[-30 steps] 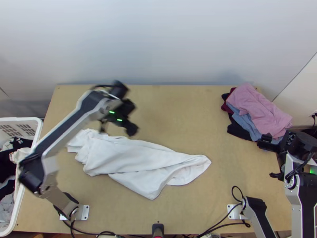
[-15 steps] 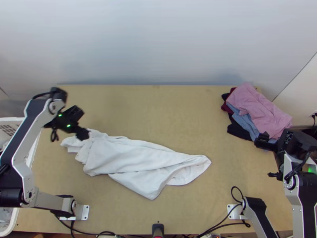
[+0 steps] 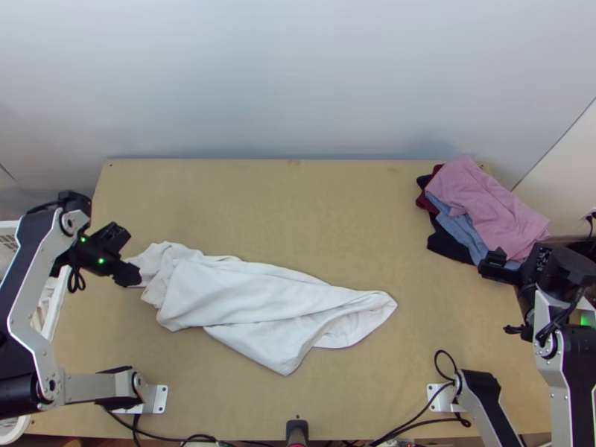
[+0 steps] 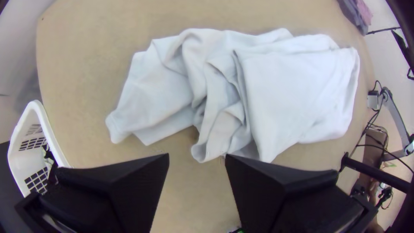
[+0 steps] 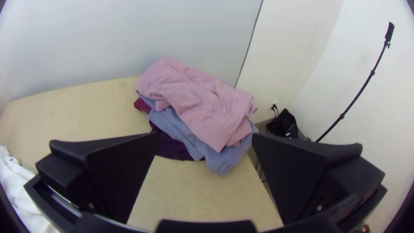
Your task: Fold the t-shirt
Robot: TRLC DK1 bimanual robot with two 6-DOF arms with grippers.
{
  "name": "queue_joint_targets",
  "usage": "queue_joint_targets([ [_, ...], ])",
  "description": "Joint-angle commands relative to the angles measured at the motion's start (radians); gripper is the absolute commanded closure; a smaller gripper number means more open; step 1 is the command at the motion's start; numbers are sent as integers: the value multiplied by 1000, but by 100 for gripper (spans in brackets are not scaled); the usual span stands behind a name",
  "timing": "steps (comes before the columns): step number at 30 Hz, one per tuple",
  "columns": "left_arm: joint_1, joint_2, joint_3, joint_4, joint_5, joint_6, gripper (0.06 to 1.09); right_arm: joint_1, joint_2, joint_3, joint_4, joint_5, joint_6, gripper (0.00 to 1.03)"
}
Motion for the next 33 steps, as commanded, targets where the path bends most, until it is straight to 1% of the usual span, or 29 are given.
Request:
queue_joint_targets([
  [1, -1, -47, -88, -1, 30, -12, 42, 2, -10, 2, -8, -1, -1, 4],
  [5, -8, -65, -142, 80, 82, -59, 43, 2, -15, 2, -11, -1, -1, 4],
  [10, -34, -68, -205, 213, 93, -131, 43, 2, -15, 10, -13, 1, -3, 4],
  [13, -54, -64, -232, 267, 105, -165, 43, 2, -15, 11, -14, 1, -3, 4],
  [14, -61, -62, -245, 285, 105, -168, 43, 2, -16, 13, -14, 1, -3, 4],
  [15, -65, -59, -255, 307, 105, -174, 46, 2, -15, 14, -14, 1, -3, 4],
  [19, -71, -45, -305, 384, 105, -193, 48, 2, -16, 17, -16, 1, -3, 4],
  [24, -76, -41, -335, 414, 105, -193, 49, 0, -16, 28, -22, 1, -3, 4],
  [25, -76, -41, -337, 417, 105, -193, 54, 0, -16, 28, -22, 1, -3, 4],
  [26, -76, -45, -341, 425, 106, -194, 61, 0, -15, 28, -20, 1, -3, 4],
  [28, -71, -54, -344, 445, 106, -202, 83, 2, -13, 28, -20, 1, -3, 4],
  [29, -68, -59, -343, 450, 106, -208, 92, 2, -13, 28, -22, 1, -3, 4],
  [30, -65, -62, -338, 450, 106, -211, 97, 2, -12, 31, -22, 1, -3, 4],
  [31, -62, -64, -332, 450, 106, -213, 100, 2, -8, 33, -22, 1, -3, 4],
  [33, -54, -67, -320, 442, 105, -213, 101, 2, -4, 37, -20, 1, -3, 4],
])
